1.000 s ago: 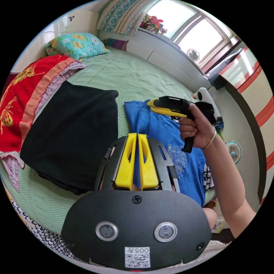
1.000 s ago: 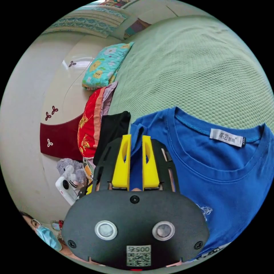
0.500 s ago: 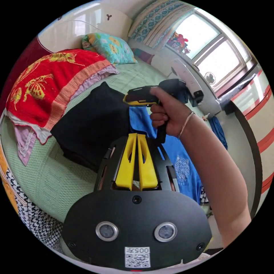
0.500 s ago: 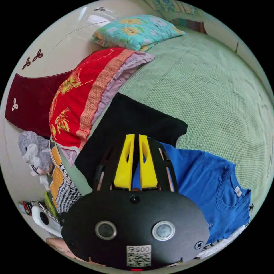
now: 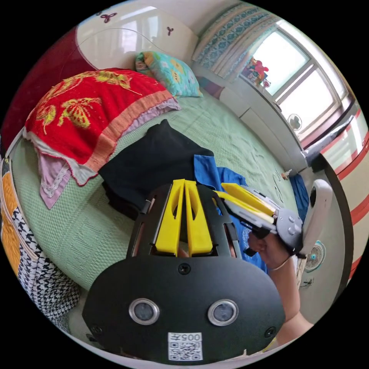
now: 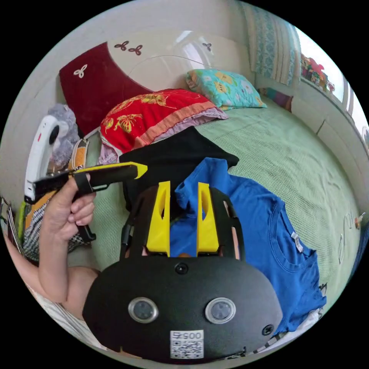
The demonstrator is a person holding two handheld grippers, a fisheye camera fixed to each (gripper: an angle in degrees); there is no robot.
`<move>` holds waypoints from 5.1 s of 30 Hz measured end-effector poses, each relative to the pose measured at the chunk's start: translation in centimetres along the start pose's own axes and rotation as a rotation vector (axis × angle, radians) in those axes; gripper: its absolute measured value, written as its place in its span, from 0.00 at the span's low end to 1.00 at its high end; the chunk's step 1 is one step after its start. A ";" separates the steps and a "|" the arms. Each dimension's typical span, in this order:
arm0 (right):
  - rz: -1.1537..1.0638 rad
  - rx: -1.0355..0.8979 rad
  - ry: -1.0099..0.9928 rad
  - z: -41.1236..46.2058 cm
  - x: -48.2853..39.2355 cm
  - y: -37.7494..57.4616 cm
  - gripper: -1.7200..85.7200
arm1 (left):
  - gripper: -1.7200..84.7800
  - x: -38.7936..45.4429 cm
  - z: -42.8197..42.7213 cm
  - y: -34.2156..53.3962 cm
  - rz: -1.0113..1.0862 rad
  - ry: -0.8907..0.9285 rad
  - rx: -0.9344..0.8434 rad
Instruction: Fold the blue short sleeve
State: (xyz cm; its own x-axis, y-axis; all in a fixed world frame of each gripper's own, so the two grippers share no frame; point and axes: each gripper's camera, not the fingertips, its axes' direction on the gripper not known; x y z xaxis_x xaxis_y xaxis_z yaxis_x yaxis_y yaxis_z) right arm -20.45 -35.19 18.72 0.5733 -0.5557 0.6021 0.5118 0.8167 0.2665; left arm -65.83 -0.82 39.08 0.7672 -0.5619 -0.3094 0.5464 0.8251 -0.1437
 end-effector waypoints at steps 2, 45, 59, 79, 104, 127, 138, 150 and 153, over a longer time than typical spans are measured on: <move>0.033 -0.054 0.120 1.5 -1.9 -0.7 0.06 | 0.01 0.2 -0.3 0.2 0.006 -0.006 -0.002; 0.728 -0.243 0.250 -16.7 -5.5 23.4 0.01 | 0.01 35.9 -6.0 17.3 0.552 0.038 -0.249; 0.943 0.044 0.221 -24.0 -14.2 37.2 0.01 | 0.01 37.0 -10.8 32.5 0.501 -0.345 -0.094; 0.836 -0.050 0.259 -23.3 -17.5 38.3 0.01 | 0.02 41.0 -8.6 33.8 0.415 -0.175 -0.246; 0.888 -0.117 0.186 -21.5 -11.9 38.1 0.01 | 0.02 43.7 -3.8 15.7 0.459 -0.042 -0.186; 0.667 -0.137 0.255 -17.2 -1.5 24.4 0.01 | 0.01 36.3 -0.1 11.2 0.471 0.011 -0.264; 0.742 -0.304 -0.036 -9.0 1.4 22.9 0.01 | 0.01 31.0 3.0 8.3 0.475 -0.200 -0.284; 0.603 -0.197 0.034 -10.1 -1.2 19.0 0.01 | 0.03 14.8 -1.4 2.5 0.151 -0.099 -0.145; 0.571 -0.372 0.035 -6.7 -2.0 18.2 0.01 | 0.06 12.7 -1.1 2.3 0.159 -0.108 -0.170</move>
State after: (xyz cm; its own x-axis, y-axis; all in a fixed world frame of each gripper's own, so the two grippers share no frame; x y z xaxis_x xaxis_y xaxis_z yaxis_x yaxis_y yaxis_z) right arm -8.02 -20.24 17.27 0.8357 -0.0635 0.5456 0.3054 0.8793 -0.3655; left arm -55.18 -6.05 33.81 0.8755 -0.4197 -0.2395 0.3588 0.8966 -0.2597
